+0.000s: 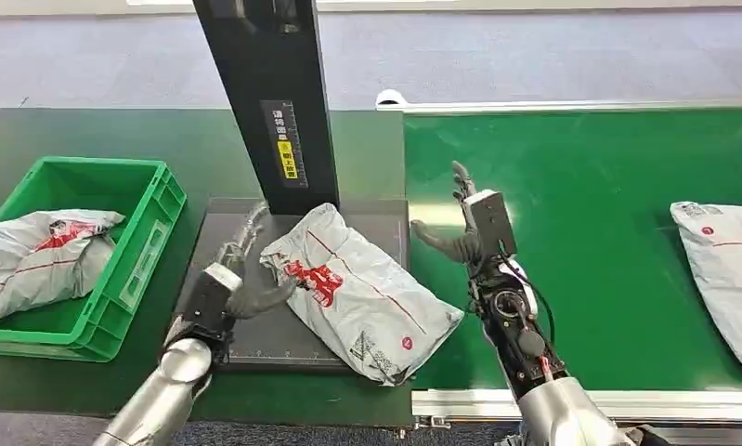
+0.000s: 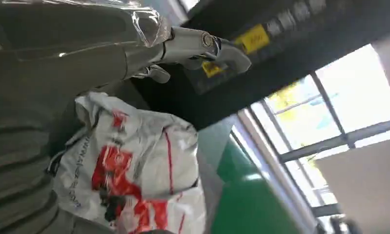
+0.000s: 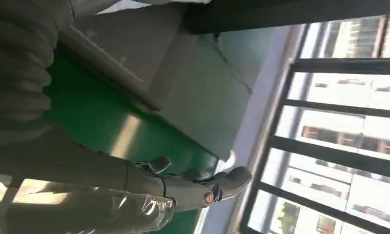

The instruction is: Moved the parcel from conveyor to table for the left to box.

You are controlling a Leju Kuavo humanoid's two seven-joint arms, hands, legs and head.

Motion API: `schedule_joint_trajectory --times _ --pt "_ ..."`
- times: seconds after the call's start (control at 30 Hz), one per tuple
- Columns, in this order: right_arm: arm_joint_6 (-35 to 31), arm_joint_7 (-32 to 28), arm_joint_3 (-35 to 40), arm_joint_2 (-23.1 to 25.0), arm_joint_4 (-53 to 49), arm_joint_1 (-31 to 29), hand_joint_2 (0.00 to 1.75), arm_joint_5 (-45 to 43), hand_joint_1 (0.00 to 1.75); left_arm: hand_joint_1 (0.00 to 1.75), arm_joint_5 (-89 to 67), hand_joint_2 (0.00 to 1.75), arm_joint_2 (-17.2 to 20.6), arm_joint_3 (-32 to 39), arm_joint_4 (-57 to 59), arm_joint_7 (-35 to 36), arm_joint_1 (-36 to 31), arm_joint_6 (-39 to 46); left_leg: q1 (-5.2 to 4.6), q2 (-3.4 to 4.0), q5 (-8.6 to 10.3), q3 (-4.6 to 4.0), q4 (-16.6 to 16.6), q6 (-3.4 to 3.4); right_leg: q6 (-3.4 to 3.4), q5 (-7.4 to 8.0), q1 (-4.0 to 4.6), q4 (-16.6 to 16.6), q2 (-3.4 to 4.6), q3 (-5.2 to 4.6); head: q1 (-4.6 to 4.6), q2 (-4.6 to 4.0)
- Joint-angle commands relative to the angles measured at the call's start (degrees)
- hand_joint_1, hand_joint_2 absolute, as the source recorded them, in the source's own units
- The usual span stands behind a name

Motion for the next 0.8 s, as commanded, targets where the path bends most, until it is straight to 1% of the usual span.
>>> schedule_joint_trajectory --times 0.03,0.1,0.13,0.17,0.2,0.27,0.3,0.33,0.37,0.43,0.47,0.5,0.53,0.57,0.6,0.63,0.67,0.73,0.8 --pt "2.0 4.9 0.6 -0.1 11.6 -3.8 1.75 5.8 0.0 0.0 -18.4 1.75 -6.7 -13.2 12.2 8.7 -7.8 3.8 -0.01 -0.24 0.12 -0.11 0.0 0.06 0.02 0.06 0.0 -0.1 -0.33 0.01 0.0 0.0" --pt "2.0 4.9 0.6 -0.1 11.6 -3.8 1.75 5.8 0.0 0.0 -18.4 1.75 -6.7 -13.2 12.2 8.7 -7.8 3.8 -0.01 -0.24 0.12 -0.11 0.0 0.06 0.02 0.06 0.0 -0.1 -0.33 0.01 0.0 0.0" --pt "2.4 5.4 1.0 0.0 12.2 -4.0 1.75 6.5 0.0 0.0 -20.5 1.75 -7.1 -14.0 13.2 10.2 -8.4 4.2 -0.02 -0.19 0.06 -0.07 0.0 0.04 0.02 0.0 -0.01 0.0 -0.24 0.03 0.0 0.0" --pt "3.5 6.4 2.0 0.1 13.2 -4.6 1.75 7.9 0.0 0.0 -22.8 1.75 -8.0 -14.7 14.7 12.6 -9.2 4.3 -0.02 -0.25 0.1 -0.1 0.0 0.05 0.02 0.03 -0.01 0.0 -0.32 0.02 0.0 0.0" --pt "6.2 6.6 3.1 1.8 15.8 -6.7 1.75 11.3 0.0 0.0 -35.0 1.75 -10.4 -19.6 23.3 19.8 -14.3 4.4 0.0 -0.16 0.16 -0.26 0.0 0.07 0.02 0.12 0.02 0.0 -0.32 -0.1 0.0 0.0" --pt "7.4 6.5 2.0 2.9 16.1 -7.6 1.75 12.3 0.0 0.0 -37.6 1.75 -12.1 -19.0 26.3 19.7 -15.2 2.3 -0.03 -0.18 0.13 -0.19 0.0 0.05 0.0 0.08 -0.01 0.0 -0.28 -0.09 0.02 0.0" --pt "7.9 6.0 1.8 3.1 15.9 -7.8 1.75 12.5 0.0 0.0 -38.5 1.75 -12.7 -19.3 27.4 20.1 -15.4 0.7 -0.03 -0.08 0.06 -0.16 0.0 0.04 0.01 0.05 -0.02 0.1 -0.13 -0.1 -0.04 0.0" --pt "8.1 5.8 1.8 3.2 15.7 -7.9 1.75 12.6 0.0 0.0 -38.9 1.75 -12.9 -19.4 27.7 20.4 -15.1 0.7 -0.03 -0.09 0.11 -0.21 0.0 0.05 0.01 0.1 -0.01 0.0 -0.19 -0.12 0.0 0.0" --pt "8.4 5.2 1.7 3.2 15.3 -7.8 1.75 13.2 0.0 0.0 -42.8 1.75 -13.0 -20.9 29.4 23.5 -15.5 -0.2 -0.04 -0.03 0.08 -0.17 0.0 0.05 0.02 0.08 -0.03 0.0 -0.13 -0.11 0.0 0.0" --pt "8.5 5.2 1.6 3.1 15.2 -7.7 1.75 13.3 0.0 0.0 -43.1 1.75 -13.0 -20.9 29.6 23.4 -15.1 0.2 -0.04 -0.02 0.13 -0.16 -0.1 0.06 0.02 0.14 -0.03 0.0 -0.15 -0.09 -0.02 0.0" --pt "8.8 4.7 1.7 2.9 14.7 -7.4 1.75 13.8 0.0 0.0 -46.1 1.75 -12.8 -21.8 30.5 25.3 -15.3 1.4 -0.03 -0.05 0.15 -0.16 -0.1 0.06 0.02 0.16 -0.01 -0.1 -0.18 -0.08 0.0 0.0" --pt "9.4 3.3 2.0 2.4 13.8 -6.8 1.75 14.6 0.0 0.05 -47.2 1.75 -12.8 -21.3 31.0 25.5 -15.0 1.5 -0.04 -0.04 0.06 -0.07 0.0 0.04 0.02 0.05 -0.03 0.0 -0.14 -0.02 -0.02 0.0" --pt "9.4 2.9 1.7 2.3 13.6 -6.5 1.75 14.7 0.0 0.63 -47.6 1.75 -12.8 -20.8 31.1 25.2 -14.8 1.6 -0.02 -0.01 0.1 -0.09 -0.1 0.05 0.01 0.12 -0.01 -0.1 -0.13 -0.04 0.0 0.0" --pt "9.9 -0.6 0.9 2.2 12.0 -5.7 1.75 14.0 0.0 1.47 -48.4 1.75 -12.6 -20.2 30.4 25.1 -14.4 3.2 -0.03 -0.05 0.06 -0.06 -0.1 0.04 0.02 0.06 -0.01 0.0 -0.12 0.01 0.0 0.0" --pt "10.3 -1.9 0.4 2.1 11.2 -5.1 1.75 13.3 0.0 1.69 -48.3 1.75 -12.5 -19.8 30.2 24.9 -14.2 3.3 -0.03 -0.05 0.09 -0.07 -0.1 0.05 0.02 0.1 -0.01 -0.1 -0.13 0.0 0.0 0.0" --pt "10.1 -3.2 0.0 2.0 9.7 -4.1 1.75 13.6 0.0 1.69 -48.2 1.75 -12.2 -18.7 29.6 24.5 -13.8 3.2 -0.04 -0.01 0.03 -0.05 0.0 0.04 0.02 0.05 -0.02 0.0 -0.06 0.0 0.0 0.0" --pt "10.1 -4.7 -0.2 1.9 7.5 -2.9 1.75 13.9 0.0 1.75 -48.1 1.75 -11.8 -17.6 28.6 23.5 -13.2 4.0 -0.02 0.06 0.09 -0.05 -0.1 0.04 0.01 0.13 0.0 -0.1 -0.04 0.0 0.02 0.0" --pt "10.6 -5.3 -1.1 1.9 4.6 -1.4 1.75 14.2 0.0 1.75 -48.0 1.75 -11.1 -15.9 27.5 22.3 -12.3 4.0 -0.02 0.05 0.11 -0.08 -0.1 0.04 0.0 0.14 -0.01 -0.1 -0.07 -0.04 0.02 0.0" --pt "10.2 -7.5 -2.5 2.1 1.6 -0.2 1.75 14.1 0.0 1.75 -47.4 1.75 -10.5 -13.4 25.3 20.0 -10.7 8.4 -0.03 0.06 0.11 -0.1 -0.1 0.03 -0.01 0.13 -0.02 -0.1 -0.03 -0.06 0.02 0.0"
